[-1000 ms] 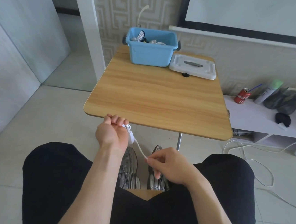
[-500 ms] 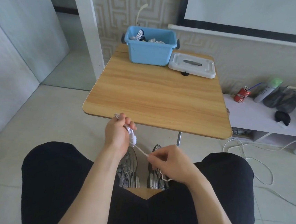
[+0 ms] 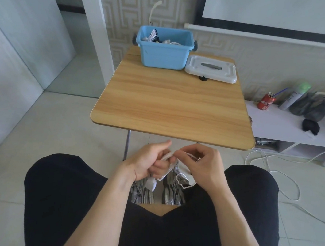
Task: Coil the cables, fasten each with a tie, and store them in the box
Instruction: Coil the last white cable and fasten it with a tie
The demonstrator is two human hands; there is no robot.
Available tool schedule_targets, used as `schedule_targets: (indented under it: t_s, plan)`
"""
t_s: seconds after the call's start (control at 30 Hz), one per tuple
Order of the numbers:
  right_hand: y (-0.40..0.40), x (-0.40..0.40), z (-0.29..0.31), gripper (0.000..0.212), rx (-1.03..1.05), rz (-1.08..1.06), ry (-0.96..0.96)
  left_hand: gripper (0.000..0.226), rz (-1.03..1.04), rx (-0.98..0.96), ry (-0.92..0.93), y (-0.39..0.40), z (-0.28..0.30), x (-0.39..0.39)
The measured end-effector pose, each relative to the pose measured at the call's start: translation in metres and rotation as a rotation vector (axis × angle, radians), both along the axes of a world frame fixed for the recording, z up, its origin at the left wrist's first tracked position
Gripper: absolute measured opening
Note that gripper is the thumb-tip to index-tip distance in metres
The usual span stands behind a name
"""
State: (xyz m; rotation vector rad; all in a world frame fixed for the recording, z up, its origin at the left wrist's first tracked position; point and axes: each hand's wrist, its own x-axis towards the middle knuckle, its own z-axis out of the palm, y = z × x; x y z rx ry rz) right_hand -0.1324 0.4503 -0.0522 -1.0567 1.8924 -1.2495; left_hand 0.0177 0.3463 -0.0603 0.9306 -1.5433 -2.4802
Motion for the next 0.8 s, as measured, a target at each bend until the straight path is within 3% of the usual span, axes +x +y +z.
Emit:
schedule_targets:
  t_s: [0.17, 0.33, 0.5, 0.67, 0.8]
  plan:
    - [0.0, 0.002, -0.009, 0.022, 0.038, 0.053, -0.067, 0.039, 0.025, 0.198, 0.231, -0.008, 0.0, 0.011]
    - [-0.002, -0.001, -0.013, 0.023, 0.069, 0.082, -0.113, 0.046, 0.508, 0.424, 0.494, -0.014, 0.009, 0.005]
    - [-0.001, -0.001, -0.02, 0.014, 0.188, 0.165, -0.11, 0.042, 0.828, 0.523, 0.738, -0.019, 0.011, 0.004]
    - [0.003, 0.001, -0.016, 0.016, 0.359, 0.355, -0.056, 0.031, 1.037, 0.418, 0.66, -0.023, 0.009, 0.006]
    - [0.005, 0.0, -0.015, 0.014, 0.443, 0.492, 0.08, 0.034, 1.11, 0.041, 0.324, -0.025, -0.004, 0.001]
